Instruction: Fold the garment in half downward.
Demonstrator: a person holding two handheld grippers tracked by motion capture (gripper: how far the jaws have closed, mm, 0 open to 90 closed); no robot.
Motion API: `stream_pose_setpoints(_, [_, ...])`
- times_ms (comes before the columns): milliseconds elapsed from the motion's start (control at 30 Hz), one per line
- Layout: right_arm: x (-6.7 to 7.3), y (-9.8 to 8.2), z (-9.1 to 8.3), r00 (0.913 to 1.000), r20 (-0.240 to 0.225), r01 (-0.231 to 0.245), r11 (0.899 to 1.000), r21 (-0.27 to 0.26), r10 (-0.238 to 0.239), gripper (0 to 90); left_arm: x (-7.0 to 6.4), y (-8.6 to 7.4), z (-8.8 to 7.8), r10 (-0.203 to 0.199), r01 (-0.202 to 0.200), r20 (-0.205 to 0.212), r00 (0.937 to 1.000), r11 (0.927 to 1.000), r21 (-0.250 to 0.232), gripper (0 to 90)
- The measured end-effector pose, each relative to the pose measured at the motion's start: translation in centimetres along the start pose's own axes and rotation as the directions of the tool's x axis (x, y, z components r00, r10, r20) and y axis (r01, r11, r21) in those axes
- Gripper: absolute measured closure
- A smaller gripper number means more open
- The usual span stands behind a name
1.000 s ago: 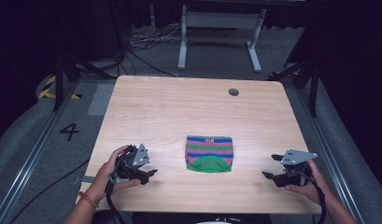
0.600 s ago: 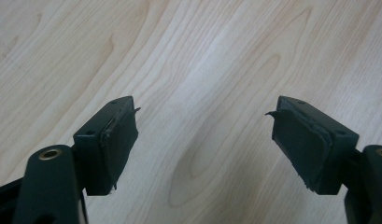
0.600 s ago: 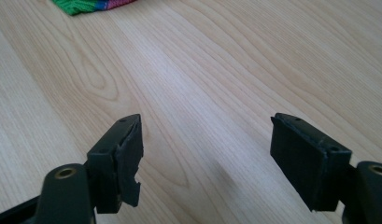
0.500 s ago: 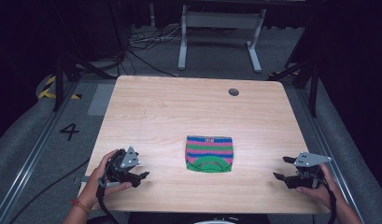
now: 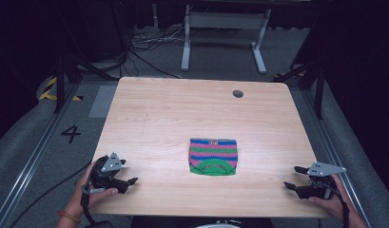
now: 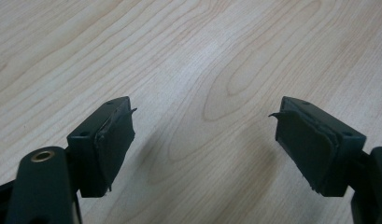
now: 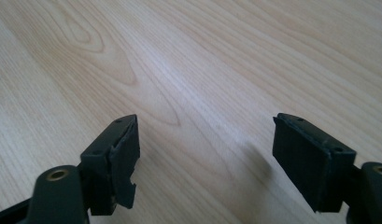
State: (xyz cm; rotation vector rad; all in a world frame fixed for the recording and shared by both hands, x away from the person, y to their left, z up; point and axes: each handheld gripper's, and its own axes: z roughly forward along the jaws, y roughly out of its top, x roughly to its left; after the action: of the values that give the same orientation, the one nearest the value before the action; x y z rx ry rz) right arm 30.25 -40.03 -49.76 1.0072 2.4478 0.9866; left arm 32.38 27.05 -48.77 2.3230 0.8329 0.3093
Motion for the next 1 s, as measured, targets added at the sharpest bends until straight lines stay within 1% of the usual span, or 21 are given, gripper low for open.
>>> stream_pose_setpoints(33, [0.0, 0.0, 0.0, 1.0000, 0.000, 0.000, 1.000, 0.000, 0.000, 23.0, 0.0, 0.0, 0.0, 0.000, 0.000, 0.000, 1.0000, 1.0000, 0.000, 19.6])
stream_pose_setpoints(100, [0.0, -0.5, -0.1, 0.9998, 0.000, -0.020, 1.000, -0.006, 0.020, 21.6, 0.2, -0.3, 0.1, -0.016, 0.016, 0.003, 0.9999, 0.9999, -0.005, 19.5])
stream_pose_setpoints(133, [0.0, -0.7, -0.2, 0.9996, -0.005, -0.029, 1.000, -0.011, 0.029, 21.4, 0.2, -0.4, 0.1, -0.013, 0.013, 0.004, 0.9999, 0.9999, -0.002, 19.5])
stream_pose_setpoints(233, [-0.1, -1.1, -0.2, 0.9980, -0.009, -0.063, 0.998, -0.030, 0.063, 19.5, 0.4, -0.8, 0.4, -0.038, 0.038, 0.012, 0.9992, 0.9992, -0.012, 19.2])
stream_pose_setpoints(267, [-0.1, -1.2, -0.2, 0.9977, -0.011, -0.067, 0.997, -0.034, 0.067, 19.1, 0.4, -0.9, 0.5, -0.042, 0.042, 0.008, 0.9991, 0.9990, -0.014, 18.2])
stream_pose_setpoints(300, [-0.1, -1.2, -0.2, 0.9977, -0.012, -0.067, 0.997, -0.034, 0.067, 18.9, 0.5, -1.0, 0.5, -0.050, 0.050, 0.013, 0.9987, 0.9985, -0.023, 17.1])
stream_pose_setpoints(333, [-0.1, -1.2, -0.2, 0.9977, -0.013, -0.067, 0.997, -0.033, 0.067, 18.1, 0.5, -1.3, 0.5, -0.062, 0.063, 0.018, 0.9979, 0.9971, -0.043, 17.7])
stream_pose_setpoints(367, [-0.1, -1.2, -0.1, 0.9978, -0.016, -0.065, 0.997, -0.031, 0.065, 17.2, 0.5, -1.3, 0.5, -0.063, 0.063, 0.015, 0.9979, 0.9969, -0.047, 17.9])
stream_pose_setpoints(400, [-0.1, -1.2, -0.1, 0.9977, -0.020, -0.065, 0.997, -0.029, 0.064, 16.9, 0.5, -1.3, 0.5, -0.062, 0.062, 0.011, 0.9980, 0.9970, -0.046, 17.7])
stream_pose_setpoints(433, [-0.1, -1.2, -0.1, 0.9978, -0.021, -0.064, 0.998, -0.030, 0.063, 16.9, 0.4, -1.3, 0.5, -0.052, 0.052, 0.003, 0.9986, 0.9978, -0.040, 17.5])
stream_pose_setpoints(500, [-0.1, -1.2, -0.1, 0.9977, -0.020, -0.065, 0.997, -0.030, 0.064, 16.9, 0.4, -1.3, 0.5, -0.054, 0.054, -0.001, 0.9985, 0.9978, -0.038, 16.6])
stream_pose_setpoints(633, [-0.1, -1.2, -0.1, 0.9978, -0.017, -0.064, 0.998, -0.028, 0.064, 16.5, 0.3, -1.3, 0.5, -0.066, 0.066, -0.005, 0.9978, 0.9971, -0.039, 15.4])
stream_pose_setpoints(667, [-0.1, -1.2, -0.1, 0.9978, -0.017, -0.065, 0.998, -0.028, 0.064, 16.5, 0.2, -1.3, 0.6, -0.078, 0.077, -0.019, 0.9968, 0.9962, -0.041, 15.4])
stream_pose_setpoints(967, [-0.1, -1.2, -0.1, 0.9978, -0.017, -0.064, 0.998, -0.028, 0.064, 16.5, 0.0, -1.2, 0.6, -0.092, 0.091, -0.031, 0.9952, 0.9951, -0.037, 14.0])
stream_pose_setpoints(1000, [-0.1, -1.2, -0.1, 0.9978, -0.017, -0.065, 0.998, -0.028, 0.064, 16.4, 0.1, -1.2, 0.6, -0.089, 0.088, -0.034, 0.9954, 0.9955, -0.035, 13.8])
